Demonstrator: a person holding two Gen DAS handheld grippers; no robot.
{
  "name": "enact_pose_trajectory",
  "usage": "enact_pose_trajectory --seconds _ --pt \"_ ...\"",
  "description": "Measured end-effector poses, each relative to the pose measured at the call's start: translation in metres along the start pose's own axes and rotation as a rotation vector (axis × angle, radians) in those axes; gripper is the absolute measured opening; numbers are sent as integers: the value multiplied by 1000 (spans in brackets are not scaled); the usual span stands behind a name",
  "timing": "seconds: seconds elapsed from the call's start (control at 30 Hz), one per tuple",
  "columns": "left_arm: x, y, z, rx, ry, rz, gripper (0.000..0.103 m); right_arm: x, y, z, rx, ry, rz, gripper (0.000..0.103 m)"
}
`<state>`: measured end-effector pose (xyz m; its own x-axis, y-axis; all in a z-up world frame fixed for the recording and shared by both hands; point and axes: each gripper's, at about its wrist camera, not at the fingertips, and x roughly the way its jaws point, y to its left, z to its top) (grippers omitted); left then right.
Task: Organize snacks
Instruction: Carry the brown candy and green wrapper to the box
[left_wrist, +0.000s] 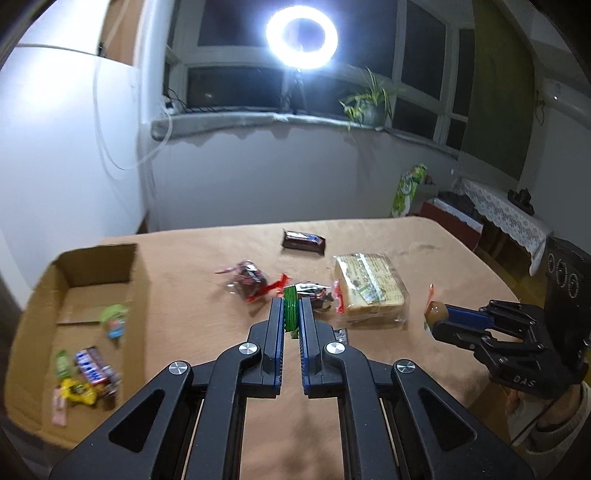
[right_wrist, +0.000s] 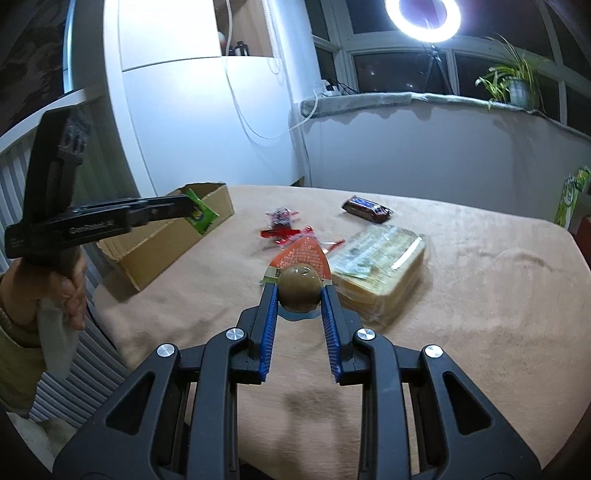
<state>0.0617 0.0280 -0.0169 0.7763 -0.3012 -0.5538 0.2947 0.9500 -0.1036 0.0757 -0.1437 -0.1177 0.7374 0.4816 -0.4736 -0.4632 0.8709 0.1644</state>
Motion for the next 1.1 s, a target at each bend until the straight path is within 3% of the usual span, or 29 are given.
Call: enact_pose_trajectory --seconds 0.6,0.87,1.1 --pt "-81 96 -31 -138 -121 138 6 22 100 43 -173 -11 53 25" --pt "-92 132 -45 -181 -127 187 6 48 142 60 -236 6 99 25" --pt "-80 159 -53 -213 -100 195 6 86 177 72 -286 35 157 25"
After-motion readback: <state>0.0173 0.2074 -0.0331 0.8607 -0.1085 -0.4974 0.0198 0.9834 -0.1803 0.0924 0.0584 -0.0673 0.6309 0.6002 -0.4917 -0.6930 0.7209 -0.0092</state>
